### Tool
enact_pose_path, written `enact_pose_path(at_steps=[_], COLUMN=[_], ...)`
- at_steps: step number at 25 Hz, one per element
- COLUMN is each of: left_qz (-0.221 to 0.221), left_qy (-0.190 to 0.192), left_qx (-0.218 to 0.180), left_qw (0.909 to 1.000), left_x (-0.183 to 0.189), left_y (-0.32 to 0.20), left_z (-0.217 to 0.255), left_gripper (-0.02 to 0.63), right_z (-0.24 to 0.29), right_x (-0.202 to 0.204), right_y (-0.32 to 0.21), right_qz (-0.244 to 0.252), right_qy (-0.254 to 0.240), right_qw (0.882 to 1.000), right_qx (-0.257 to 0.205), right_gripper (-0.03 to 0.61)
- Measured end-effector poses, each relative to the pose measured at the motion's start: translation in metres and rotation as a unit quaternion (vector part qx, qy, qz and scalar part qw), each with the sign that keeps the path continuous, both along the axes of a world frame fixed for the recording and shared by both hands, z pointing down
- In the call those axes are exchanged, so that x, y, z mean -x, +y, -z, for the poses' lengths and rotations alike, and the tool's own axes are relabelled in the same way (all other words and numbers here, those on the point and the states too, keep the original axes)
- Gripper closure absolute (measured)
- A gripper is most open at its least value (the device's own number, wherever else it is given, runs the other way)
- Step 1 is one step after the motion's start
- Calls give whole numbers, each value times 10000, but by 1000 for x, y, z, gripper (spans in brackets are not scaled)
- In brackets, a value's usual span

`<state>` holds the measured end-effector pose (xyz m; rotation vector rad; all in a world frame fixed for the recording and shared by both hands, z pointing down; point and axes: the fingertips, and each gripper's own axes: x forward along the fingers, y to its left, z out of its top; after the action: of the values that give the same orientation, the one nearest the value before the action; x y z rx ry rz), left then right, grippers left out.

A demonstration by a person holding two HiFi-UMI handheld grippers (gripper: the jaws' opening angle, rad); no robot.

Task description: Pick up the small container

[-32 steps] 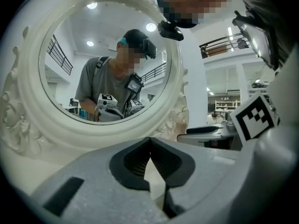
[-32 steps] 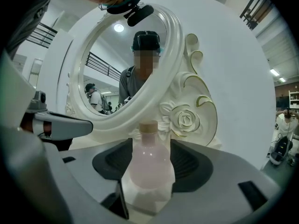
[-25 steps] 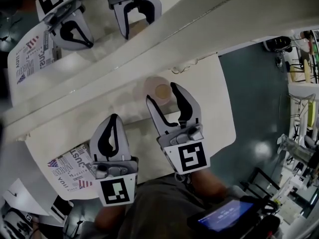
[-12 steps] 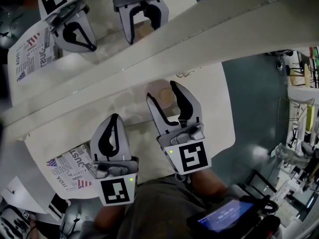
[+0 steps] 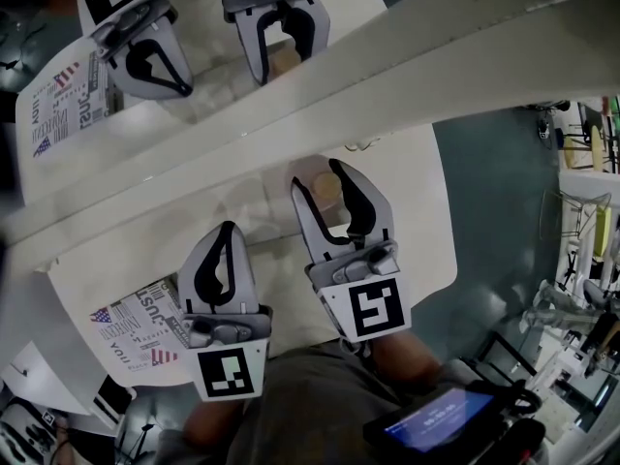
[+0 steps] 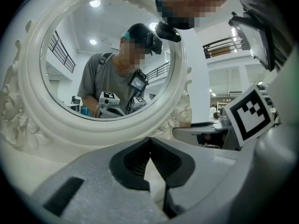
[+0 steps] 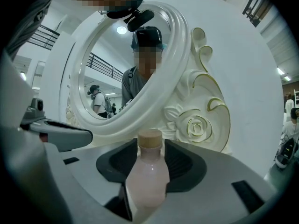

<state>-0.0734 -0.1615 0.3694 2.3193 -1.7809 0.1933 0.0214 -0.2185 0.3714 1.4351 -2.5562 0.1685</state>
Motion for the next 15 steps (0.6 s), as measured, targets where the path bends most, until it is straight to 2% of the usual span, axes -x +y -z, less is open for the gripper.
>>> enact_pose_path(at_steps=[9,15], left_qz=[1,7], left_qy=[-20,-10], left_qx=[-18,-33], left_qw=[10000,10000], left_x=[0,1], left_y=[0,2], left_z=[3,4], left_gripper=[600,600], right_z=[3,3], right_x=[-2,-2], right_y=[1,1], right_qz=[-76,-104], right_qy=[14,4], right_qw=[10000,9999], right_qx=[-14,-21], right_gripper=[431,433])
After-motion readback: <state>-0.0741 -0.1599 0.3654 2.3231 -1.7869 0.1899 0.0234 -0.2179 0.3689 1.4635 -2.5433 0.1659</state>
